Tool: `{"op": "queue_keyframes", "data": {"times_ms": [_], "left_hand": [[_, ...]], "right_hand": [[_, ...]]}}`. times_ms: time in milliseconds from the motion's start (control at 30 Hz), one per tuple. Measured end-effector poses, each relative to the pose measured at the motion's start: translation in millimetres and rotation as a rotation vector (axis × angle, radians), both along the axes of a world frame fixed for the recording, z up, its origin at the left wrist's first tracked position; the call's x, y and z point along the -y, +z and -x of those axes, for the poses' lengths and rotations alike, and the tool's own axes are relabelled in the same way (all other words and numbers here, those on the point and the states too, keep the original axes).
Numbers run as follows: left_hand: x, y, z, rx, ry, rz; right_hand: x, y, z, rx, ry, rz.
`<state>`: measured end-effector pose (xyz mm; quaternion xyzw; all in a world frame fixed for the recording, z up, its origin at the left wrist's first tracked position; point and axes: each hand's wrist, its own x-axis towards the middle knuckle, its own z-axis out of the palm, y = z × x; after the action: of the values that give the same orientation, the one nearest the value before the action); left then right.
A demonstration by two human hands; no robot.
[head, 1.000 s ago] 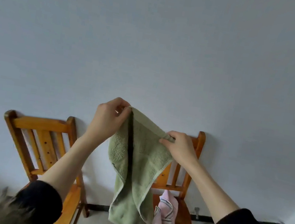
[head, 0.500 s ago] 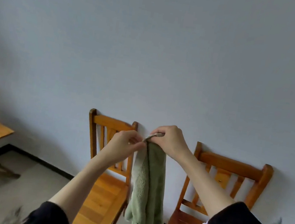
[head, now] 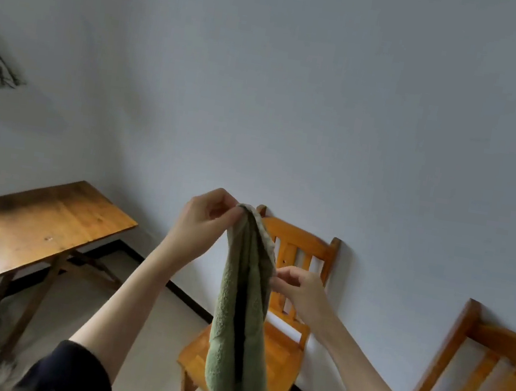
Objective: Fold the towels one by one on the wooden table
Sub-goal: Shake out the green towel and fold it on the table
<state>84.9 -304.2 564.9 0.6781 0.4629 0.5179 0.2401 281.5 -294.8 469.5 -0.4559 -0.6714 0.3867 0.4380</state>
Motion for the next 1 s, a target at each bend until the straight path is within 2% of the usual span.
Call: {"op": "queue_keyframes", "data": {"times_ms": [133,267,467,533,667,867,1000], "left_hand": [[-7,-10,76,0.013,0.185,0.020],[-7,-37,158,-0.179,0.443,0.092],[10,-60,226,-0.442,0.327,0.165],[12,-65,239,-0.483,0.364,0.178],[6,-74,276,-0.416,0.584,0.127],[-28,-61,339,-0.356,0.758,0.060],[-42,-49,389,-0.225,0.928,-0.027]], "right_hand": [[-17,-3,66,-0.028,-0.009,0.015],[-31,12,134,-0.060,0.100,-0.006],[-46,27,241,0.027,0.346,-0.029],[-54,25,272,0.015,0.407,-0.017],[-77,14,326,0.009,0.520,0.016],[-121,-13,394,-0.039,0.717,0.176],[-156,-31,428,0.014,0.787,0.226]]}}
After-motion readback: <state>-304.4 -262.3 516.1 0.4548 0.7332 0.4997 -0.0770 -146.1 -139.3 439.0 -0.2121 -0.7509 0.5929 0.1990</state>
